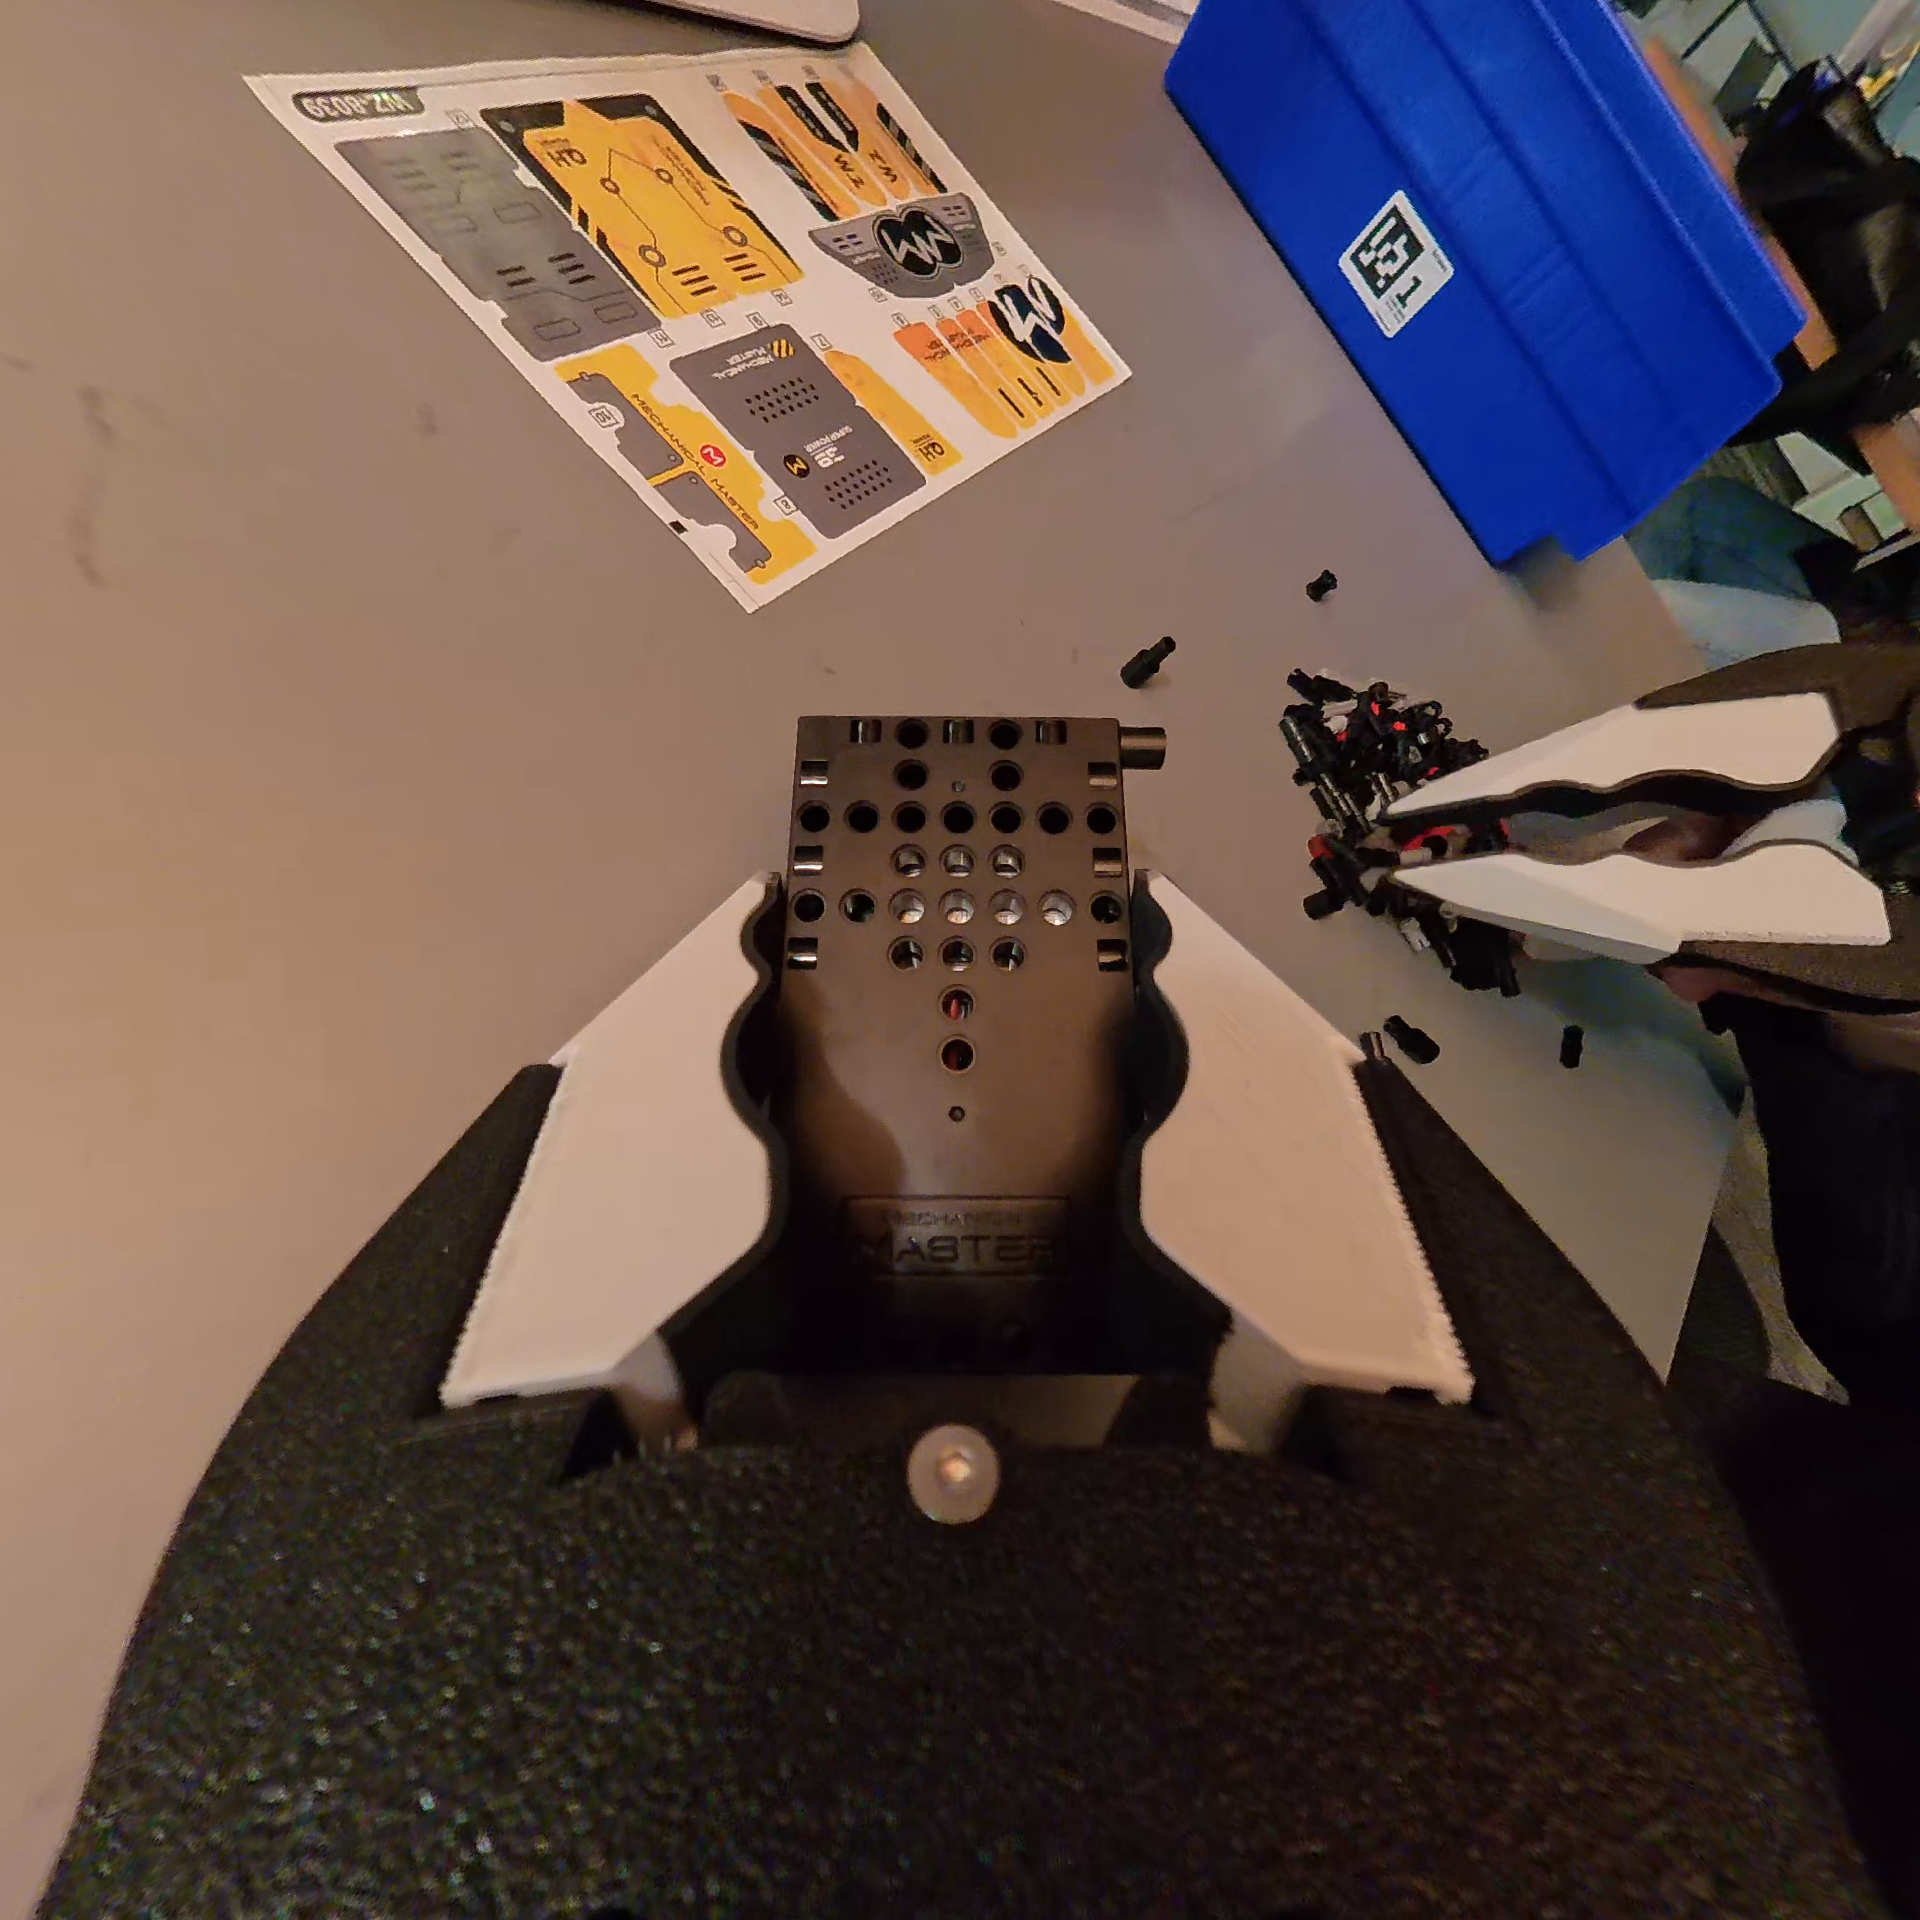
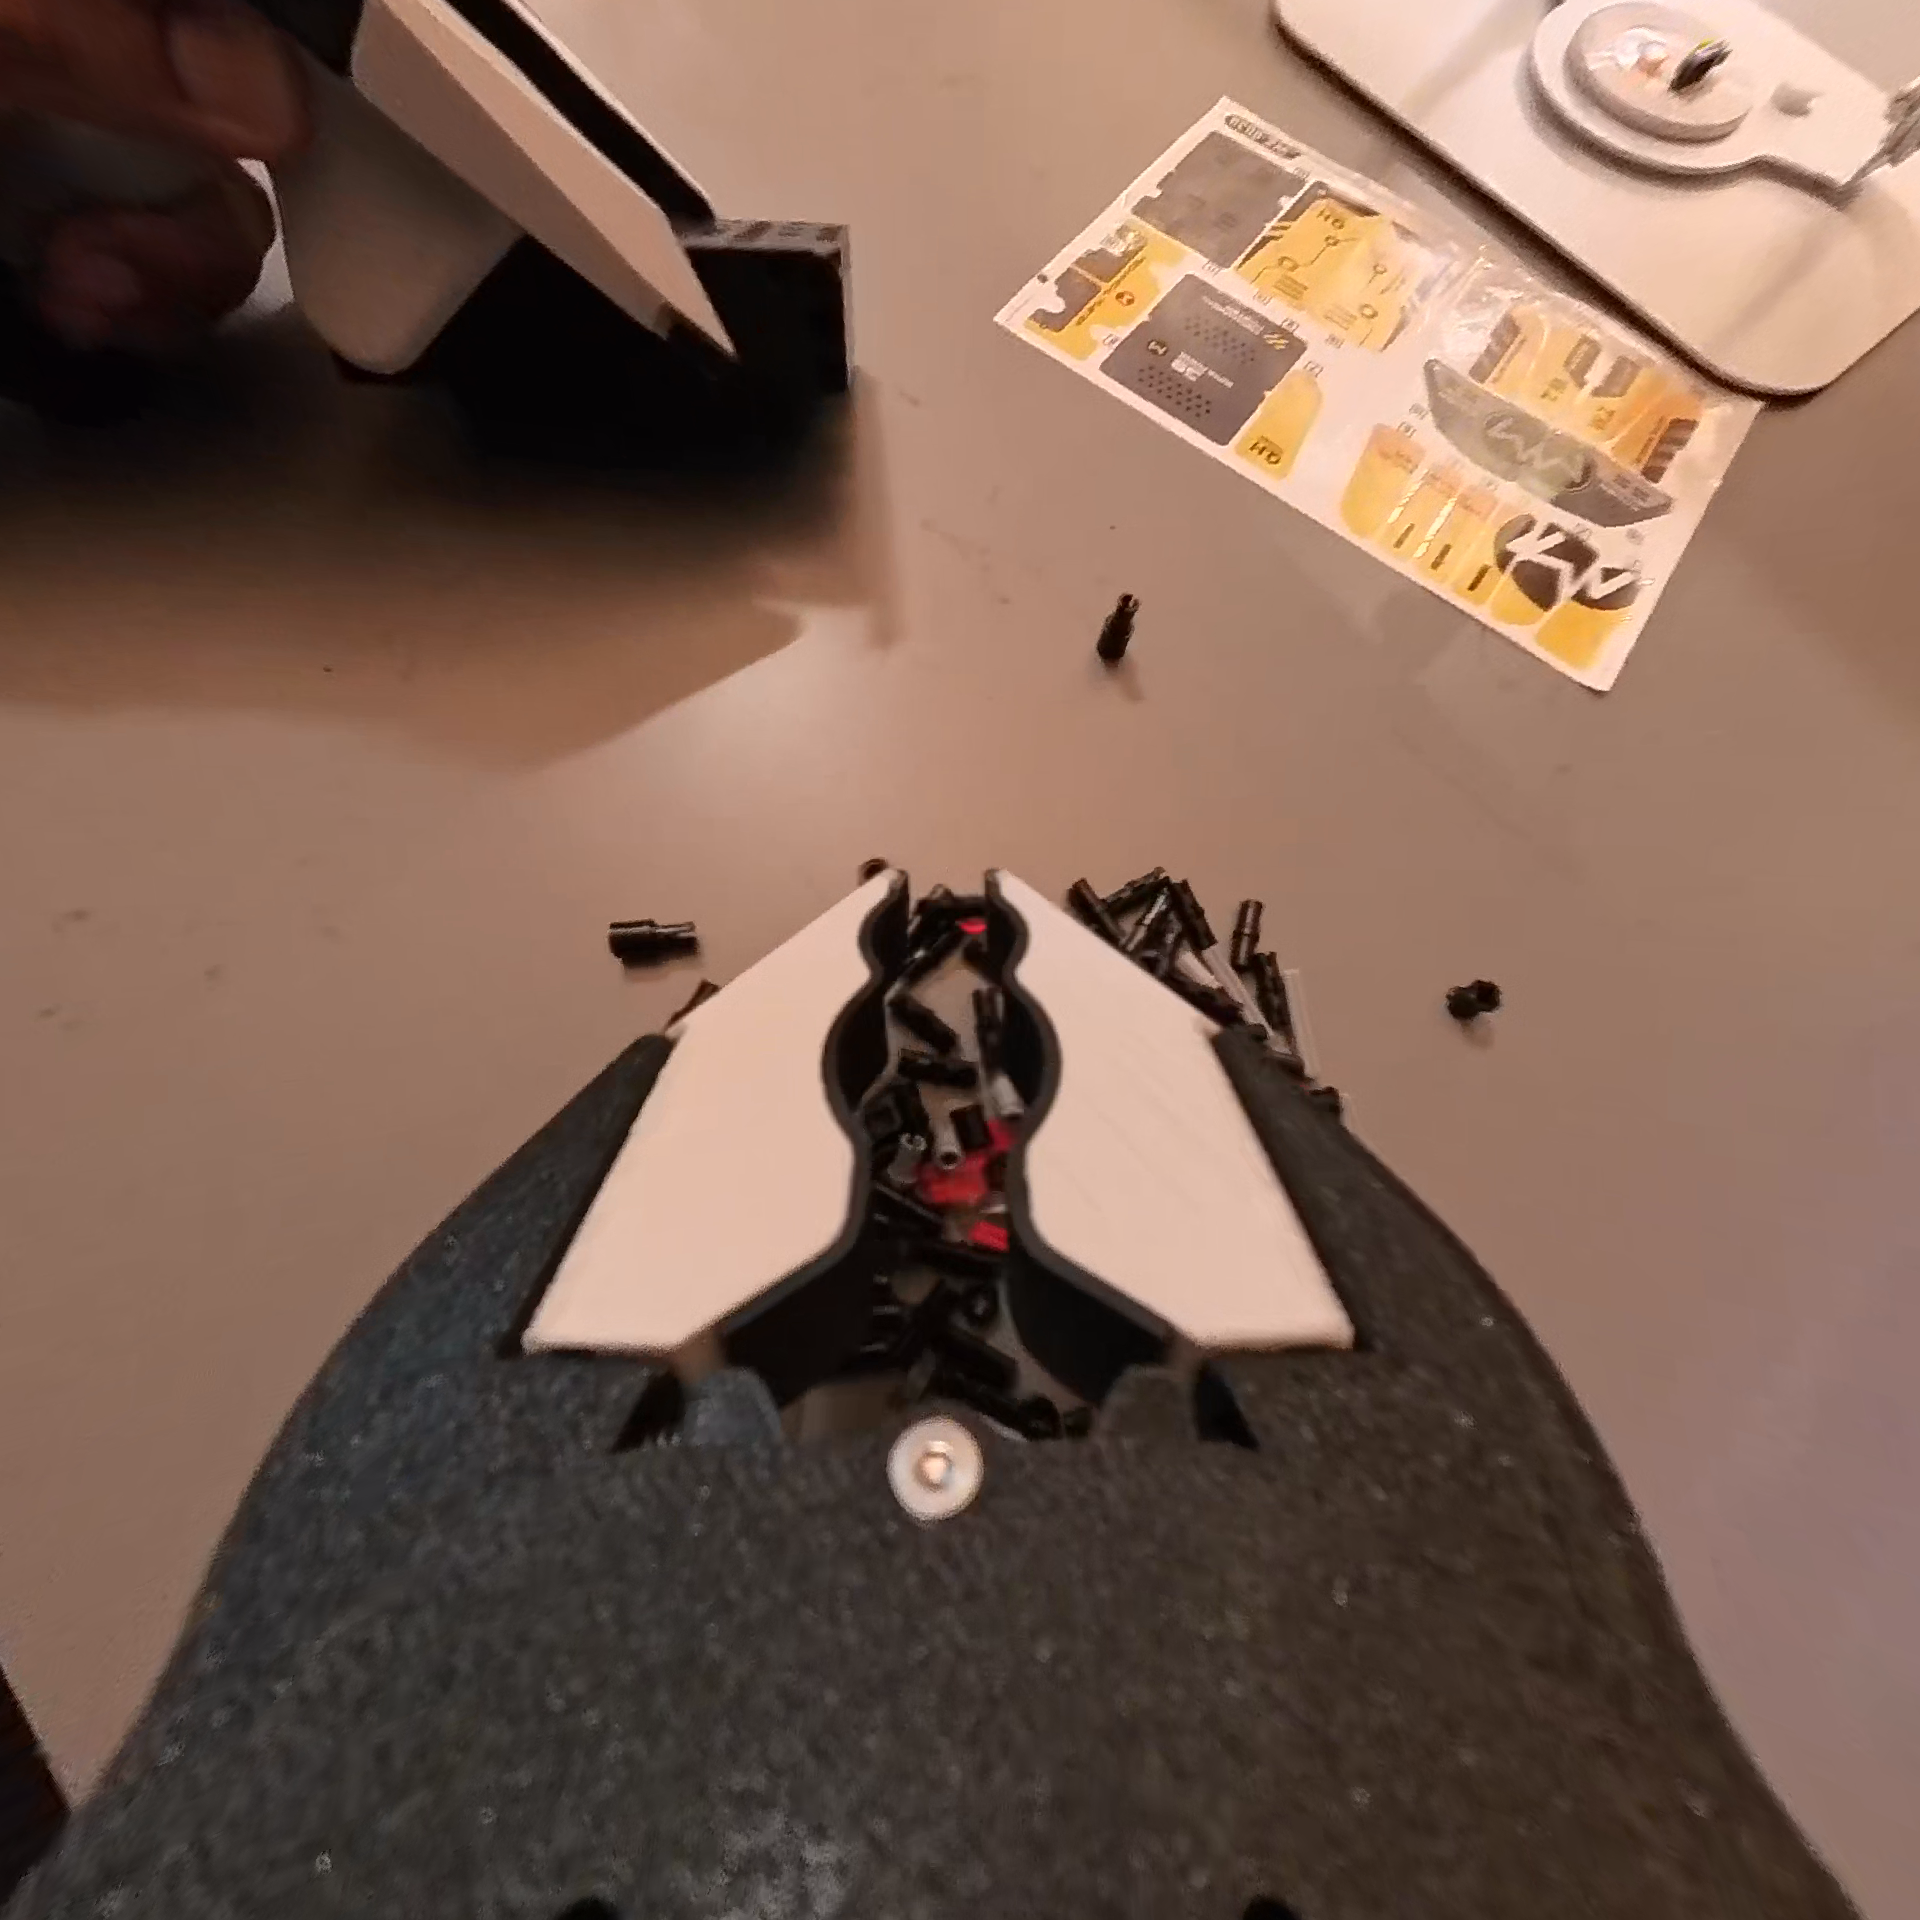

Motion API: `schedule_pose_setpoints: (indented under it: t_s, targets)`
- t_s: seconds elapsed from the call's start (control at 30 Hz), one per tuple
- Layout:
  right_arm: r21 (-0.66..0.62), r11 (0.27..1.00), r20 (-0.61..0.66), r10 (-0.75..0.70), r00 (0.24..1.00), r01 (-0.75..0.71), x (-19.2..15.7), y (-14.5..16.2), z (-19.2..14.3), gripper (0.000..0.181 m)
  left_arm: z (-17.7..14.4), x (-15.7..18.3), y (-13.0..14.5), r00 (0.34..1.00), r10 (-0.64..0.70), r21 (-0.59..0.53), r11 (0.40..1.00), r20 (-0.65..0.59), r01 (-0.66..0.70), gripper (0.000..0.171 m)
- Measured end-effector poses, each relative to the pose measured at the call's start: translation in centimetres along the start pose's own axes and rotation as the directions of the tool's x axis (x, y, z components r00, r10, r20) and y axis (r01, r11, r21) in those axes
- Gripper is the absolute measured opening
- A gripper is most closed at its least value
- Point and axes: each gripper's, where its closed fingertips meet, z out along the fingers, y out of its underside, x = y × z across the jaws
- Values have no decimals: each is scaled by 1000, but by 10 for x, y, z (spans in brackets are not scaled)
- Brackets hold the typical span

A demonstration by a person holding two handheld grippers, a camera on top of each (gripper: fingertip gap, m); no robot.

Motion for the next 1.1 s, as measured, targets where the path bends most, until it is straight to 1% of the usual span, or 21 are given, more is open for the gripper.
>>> schedule_pose_setpoints:
  t_s: [0.13,0.27,0.37,0.5,0.63,0.77,0.9,0.93,0.97,1.1]
  targets:
    - [71,997,-67,4,998,1,15,-14,-11,15,0,0,0,1000,3,-1,1000,0,-3,66]
    - [178,984,-57,10,998,0,17,-41,-16,17,0,1,1,1000,9,-4,1000,3,-9,65]
    - [249,968,-25,-31,999,37,4,-67,-7,18,0,1,1,1000,12,-6,1000,-1,-12,65]
    - [273,953,-20,-131,991,132,-15,-94,18,19,1,5,3,1000,21,-16,1000,-21,-21,65]
    - [218,950,-46,-217,975,222,-20,-96,40,20,1,6,4,999,31,-22,999,-25,-31,65]
    - [192,960,1,-206,979,202,-25,-91,54,20,2,7,5,999,36,-26,999,-31,-37,65]
    - [184,964,10,-198,980,193,-25,-91,61,19,2,9,6,998,39,-31,999,-45,-40,65]
    - [184,963,12,-203,979,197,-26,-91,62,10,2,9,6,998,40,-33,999,-45,-42,65]
    - [184,962,13,-207,978,202,-26,-92,62,8,2,9,6,998,41,-32,999,-44,-42,65]
    - [143,963,16,-232,973,228,-26,-88,62,7,3,9,7,997,69,-40,997,-19,-70,65]
